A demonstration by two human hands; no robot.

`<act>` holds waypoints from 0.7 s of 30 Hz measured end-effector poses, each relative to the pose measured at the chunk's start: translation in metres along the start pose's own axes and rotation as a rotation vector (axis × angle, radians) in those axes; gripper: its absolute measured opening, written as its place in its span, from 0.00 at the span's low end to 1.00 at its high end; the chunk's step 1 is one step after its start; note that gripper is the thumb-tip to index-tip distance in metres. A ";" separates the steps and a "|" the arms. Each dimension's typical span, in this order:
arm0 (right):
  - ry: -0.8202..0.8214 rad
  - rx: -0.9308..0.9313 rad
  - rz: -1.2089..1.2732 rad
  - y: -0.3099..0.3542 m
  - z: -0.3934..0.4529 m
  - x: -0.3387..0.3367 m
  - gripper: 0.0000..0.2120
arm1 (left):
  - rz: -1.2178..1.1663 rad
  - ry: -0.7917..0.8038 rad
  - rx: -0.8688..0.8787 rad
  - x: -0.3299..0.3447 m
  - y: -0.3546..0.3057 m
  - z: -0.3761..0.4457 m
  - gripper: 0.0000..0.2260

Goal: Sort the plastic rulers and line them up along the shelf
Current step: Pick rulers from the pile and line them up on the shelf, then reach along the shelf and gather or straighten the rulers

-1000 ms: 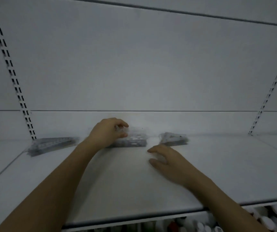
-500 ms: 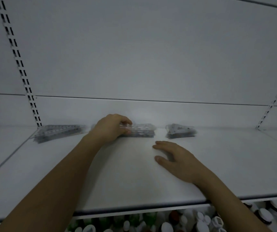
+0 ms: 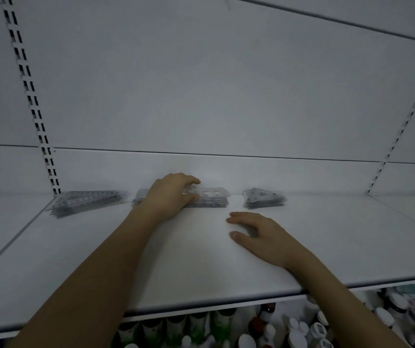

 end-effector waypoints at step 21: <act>0.089 0.267 -0.212 -0.082 -0.144 -0.156 0.24 | 0.070 0.183 -0.025 0.077 -0.256 -0.097 0.22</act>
Point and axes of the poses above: each hand's wrist, its own z-axis towards the middle knuckle, its own x-axis out of the palm, y = z × x, the point moved 5 cm from there along z, towards the middle knuckle, and after that the axes turned 14 degrees about -x, right-handed, at the moved point
